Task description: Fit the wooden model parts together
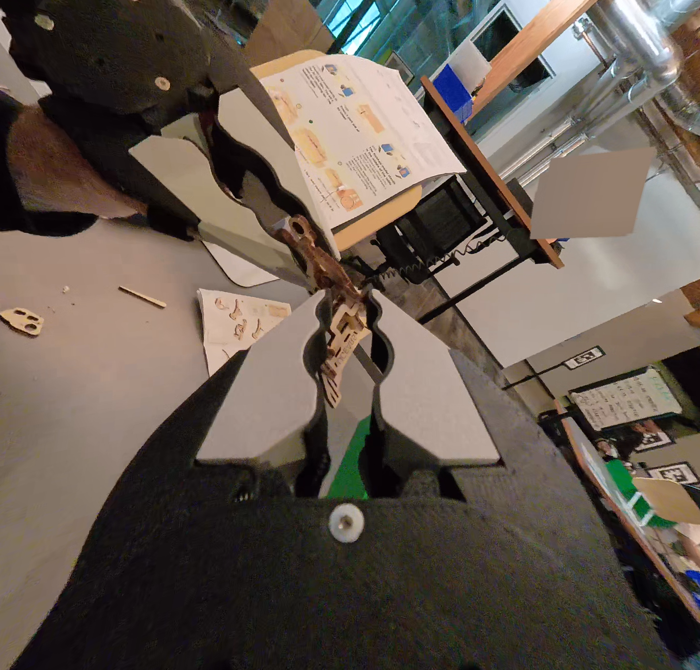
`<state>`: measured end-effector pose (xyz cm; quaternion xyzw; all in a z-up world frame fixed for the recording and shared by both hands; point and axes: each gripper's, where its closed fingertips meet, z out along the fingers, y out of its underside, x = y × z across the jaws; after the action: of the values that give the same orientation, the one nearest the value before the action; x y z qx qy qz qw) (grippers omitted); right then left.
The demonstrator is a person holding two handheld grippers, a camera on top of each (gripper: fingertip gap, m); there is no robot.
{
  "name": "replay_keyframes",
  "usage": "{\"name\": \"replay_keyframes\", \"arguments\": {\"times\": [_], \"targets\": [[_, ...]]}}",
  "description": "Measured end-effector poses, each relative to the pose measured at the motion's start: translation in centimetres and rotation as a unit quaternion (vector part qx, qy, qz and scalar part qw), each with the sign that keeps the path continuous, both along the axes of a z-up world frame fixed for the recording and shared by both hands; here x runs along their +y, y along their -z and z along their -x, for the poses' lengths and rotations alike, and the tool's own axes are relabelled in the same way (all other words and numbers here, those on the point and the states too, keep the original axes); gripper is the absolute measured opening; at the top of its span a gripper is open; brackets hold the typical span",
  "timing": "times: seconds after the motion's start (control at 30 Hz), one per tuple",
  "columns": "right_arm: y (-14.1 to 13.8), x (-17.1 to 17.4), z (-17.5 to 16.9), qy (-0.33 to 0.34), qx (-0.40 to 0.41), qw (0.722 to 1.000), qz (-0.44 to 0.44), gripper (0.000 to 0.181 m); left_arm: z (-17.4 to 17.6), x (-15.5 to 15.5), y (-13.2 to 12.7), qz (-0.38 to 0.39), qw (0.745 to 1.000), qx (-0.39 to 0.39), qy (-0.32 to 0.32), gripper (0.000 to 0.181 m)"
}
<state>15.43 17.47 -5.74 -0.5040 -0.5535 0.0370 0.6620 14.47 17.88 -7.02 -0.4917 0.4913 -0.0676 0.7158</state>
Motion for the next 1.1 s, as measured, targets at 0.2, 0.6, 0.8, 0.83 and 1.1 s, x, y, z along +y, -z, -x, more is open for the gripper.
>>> {"name": "replay_keyframes", "arguments": {"times": [0.2, 0.6, 0.8, 0.83, 1.1], "targets": [[0.0, 0.4, -1.0, -0.044, 0.008, 0.994, 0.097, 0.021, -0.2, 0.0, 0.7, -0.021, 0.999, 0.020, 0.014, 0.016], [0.9, 0.1, -0.2, -0.015, -0.103, 0.995, -0.007, 0.015, -0.1, -0.1, 0.2, 0.024, 0.999, -0.014, 0.021, 0.016], [0.3, 0.6, 0.0, 0.030, -0.073, 0.997, -0.026, 0.012, 0.0, 0.5, 0.2, 0.088, 0.993, -0.071, 0.033, 0.016], [0.3, 0.7, 0.0, 0.035, -0.066, 0.997, -0.024, 0.012, 0.1, 0.6, 0.2, 0.096, 0.992, -0.078, 0.033, 0.016], [0.3, 1.3, 0.2, 0.059, -0.035, 0.997, -0.020, 0.011, 0.1, 1.1, 0.5, 0.143, 0.982, -0.112, 0.041, 0.015]]}}
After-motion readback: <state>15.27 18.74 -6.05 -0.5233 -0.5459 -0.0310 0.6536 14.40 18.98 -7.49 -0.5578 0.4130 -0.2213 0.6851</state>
